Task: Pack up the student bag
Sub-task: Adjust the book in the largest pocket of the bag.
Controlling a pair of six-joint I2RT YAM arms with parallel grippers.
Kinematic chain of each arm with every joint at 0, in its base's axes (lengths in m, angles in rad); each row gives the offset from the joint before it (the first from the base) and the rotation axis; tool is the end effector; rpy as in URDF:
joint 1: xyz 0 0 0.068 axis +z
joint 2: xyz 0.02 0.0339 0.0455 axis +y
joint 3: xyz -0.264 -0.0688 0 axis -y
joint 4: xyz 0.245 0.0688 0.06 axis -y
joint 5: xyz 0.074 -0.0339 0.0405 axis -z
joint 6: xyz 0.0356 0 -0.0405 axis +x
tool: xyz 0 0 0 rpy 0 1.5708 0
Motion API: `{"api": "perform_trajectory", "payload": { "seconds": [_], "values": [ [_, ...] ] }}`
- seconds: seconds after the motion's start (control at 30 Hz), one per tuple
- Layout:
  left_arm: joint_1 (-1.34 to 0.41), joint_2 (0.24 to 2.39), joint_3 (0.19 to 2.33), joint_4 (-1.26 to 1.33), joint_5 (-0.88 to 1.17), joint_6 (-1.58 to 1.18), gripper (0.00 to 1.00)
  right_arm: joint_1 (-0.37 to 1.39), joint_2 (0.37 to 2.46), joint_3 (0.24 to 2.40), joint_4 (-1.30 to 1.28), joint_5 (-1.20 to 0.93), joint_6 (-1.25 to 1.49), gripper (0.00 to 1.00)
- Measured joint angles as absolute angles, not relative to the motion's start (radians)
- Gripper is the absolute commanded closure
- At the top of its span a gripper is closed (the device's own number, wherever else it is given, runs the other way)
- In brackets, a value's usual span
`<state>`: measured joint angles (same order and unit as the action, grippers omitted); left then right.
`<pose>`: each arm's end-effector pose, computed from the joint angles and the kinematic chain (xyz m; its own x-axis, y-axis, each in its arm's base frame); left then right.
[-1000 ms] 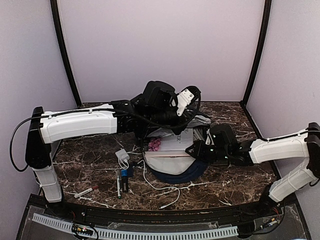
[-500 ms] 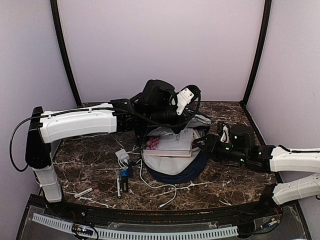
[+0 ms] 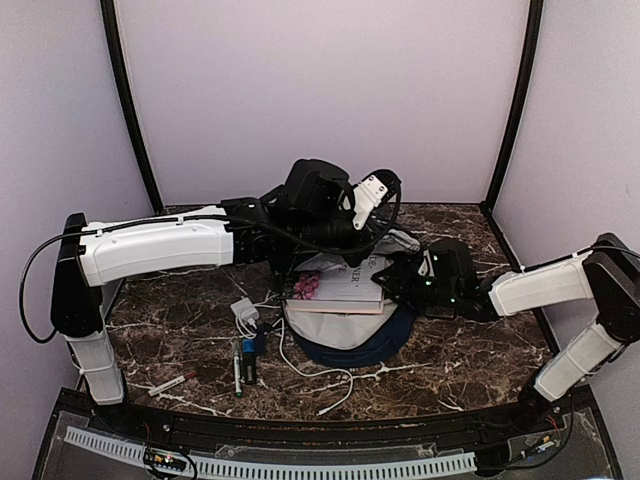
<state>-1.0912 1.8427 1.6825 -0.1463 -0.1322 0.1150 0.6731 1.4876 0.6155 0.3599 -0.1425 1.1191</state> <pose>0.2102 -0.3940 0.3550 -0.0440 0.3312 -0.9425 0.8320 0.5344 0.1489 0.2289 0.1890 0.1741 -0.8096 0.4935 -0.3179 0.0332 0.5790 0.8146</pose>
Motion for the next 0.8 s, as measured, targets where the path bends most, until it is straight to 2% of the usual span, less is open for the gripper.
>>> {"api": "perform_trajectory", "payload": {
  "seconds": [0.1,0.23,0.4,0.53,0.67,0.8],
  "values": [
    [-1.091,1.843,1.684,-0.152,-0.114,0.099,1.00,0.673,1.527,0.615,0.419,-0.158,1.140,0.31],
    [-1.085,1.855,1.712,-0.175,-0.072,0.066,1.00,0.673,1.562,0.616,0.487,-0.186,1.162,0.36],
    [-1.081,1.864,1.728,-0.178,-0.057,0.039,1.00,0.682,1.603,0.653,0.488,-0.213,1.158,0.58],
    [-1.079,1.864,1.731,-0.179,-0.068,0.037,1.00,0.683,1.594,0.658,0.492,-0.215,1.168,0.70],
    [-1.082,1.864,1.732,-0.170,-0.105,0.044,1.00,0.694,1.510,0.603,0.478,-0.186,1.187,0.75],
    [-1.091,1.869,1.736,-0.170,-0.168,0.066,1.00,0.726,1.314,0.458,0.455,-0.137,1.220,0.77]
  ]
}}
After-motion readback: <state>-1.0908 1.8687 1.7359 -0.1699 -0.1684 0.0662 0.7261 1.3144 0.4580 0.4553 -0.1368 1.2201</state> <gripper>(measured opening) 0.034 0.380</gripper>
